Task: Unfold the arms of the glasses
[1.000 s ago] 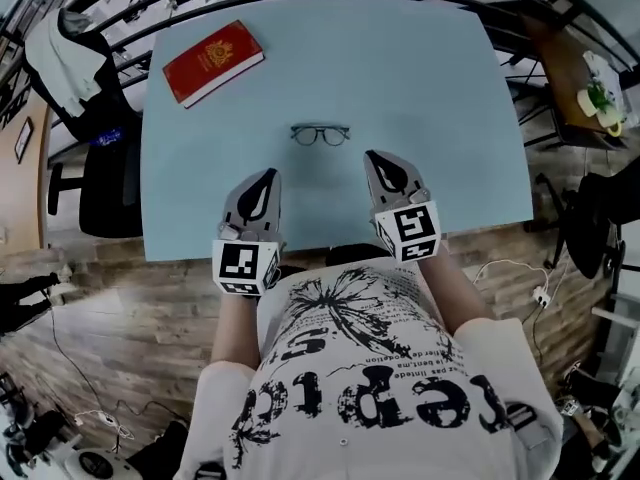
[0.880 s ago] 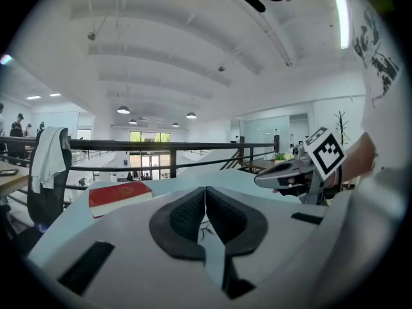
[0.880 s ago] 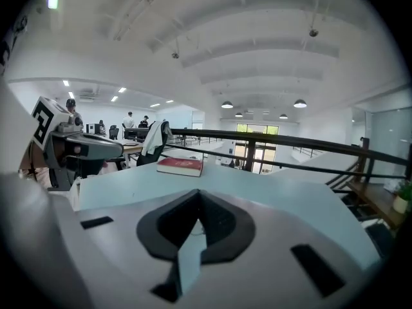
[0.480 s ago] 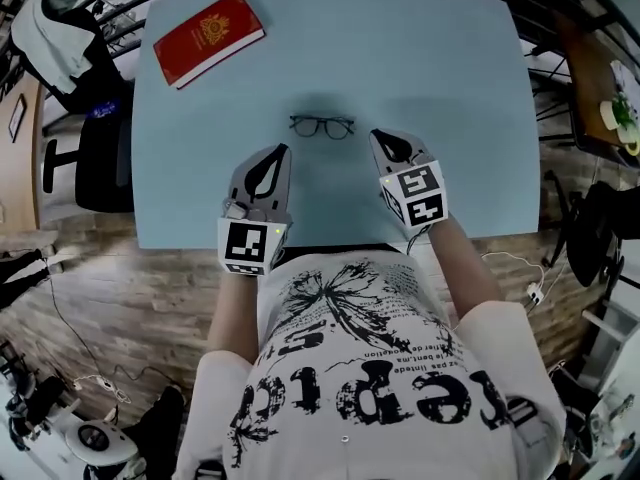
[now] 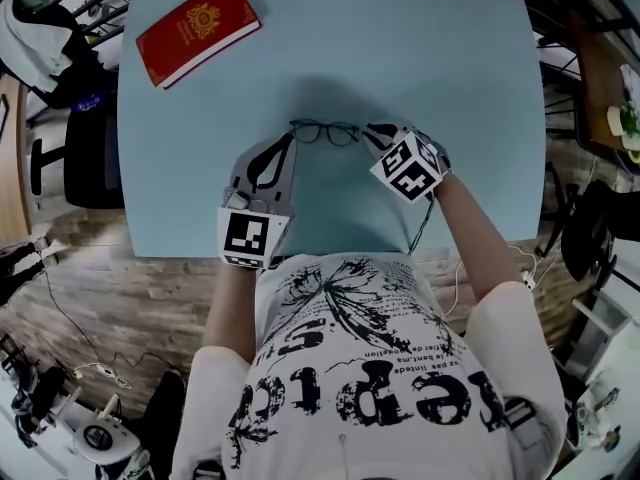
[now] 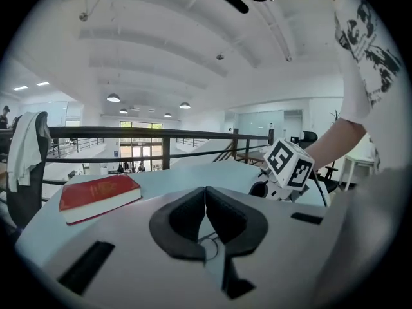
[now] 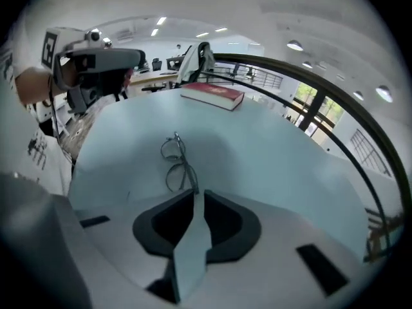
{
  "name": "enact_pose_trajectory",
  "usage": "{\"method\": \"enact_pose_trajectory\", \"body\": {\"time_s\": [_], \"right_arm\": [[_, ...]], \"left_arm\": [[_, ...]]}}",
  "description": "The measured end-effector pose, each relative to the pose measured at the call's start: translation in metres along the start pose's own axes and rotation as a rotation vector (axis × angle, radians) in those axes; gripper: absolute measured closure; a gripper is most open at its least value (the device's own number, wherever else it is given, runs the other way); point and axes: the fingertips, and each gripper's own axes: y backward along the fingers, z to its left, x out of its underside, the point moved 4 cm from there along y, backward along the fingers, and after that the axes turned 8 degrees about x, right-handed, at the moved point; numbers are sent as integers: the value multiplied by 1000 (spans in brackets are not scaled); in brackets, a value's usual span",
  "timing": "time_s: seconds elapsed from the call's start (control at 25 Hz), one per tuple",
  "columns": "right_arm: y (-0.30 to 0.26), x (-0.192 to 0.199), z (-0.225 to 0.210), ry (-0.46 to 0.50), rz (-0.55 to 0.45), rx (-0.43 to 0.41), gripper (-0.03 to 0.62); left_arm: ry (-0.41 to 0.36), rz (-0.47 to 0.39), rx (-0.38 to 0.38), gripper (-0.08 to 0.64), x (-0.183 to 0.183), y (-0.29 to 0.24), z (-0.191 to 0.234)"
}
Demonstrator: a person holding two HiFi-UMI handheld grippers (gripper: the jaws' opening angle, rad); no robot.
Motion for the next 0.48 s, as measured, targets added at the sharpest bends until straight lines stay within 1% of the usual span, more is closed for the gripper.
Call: {"method": "enact_pose_trajectory", "body": {"time_s": [0.08,0.2,0.36,0.44,0.48], "right_arm": [[-12,0,-1,97,29,-32,531],[-24,1,2,211,55,-84,523],[-34,0,8,325,70,-144,517],[-39,0,10,371,72,-158,520],[-42,0,11,391,73,-161,532]], "left_arm": [[-4,16,9,540,5,-7,5],[-3,45,21,540,14,-11,8],[-7,92,35,540,25,-13,5],[-10,120,44,540,32,-14,4],[-9,139,45,540,35,-15,4]]}}
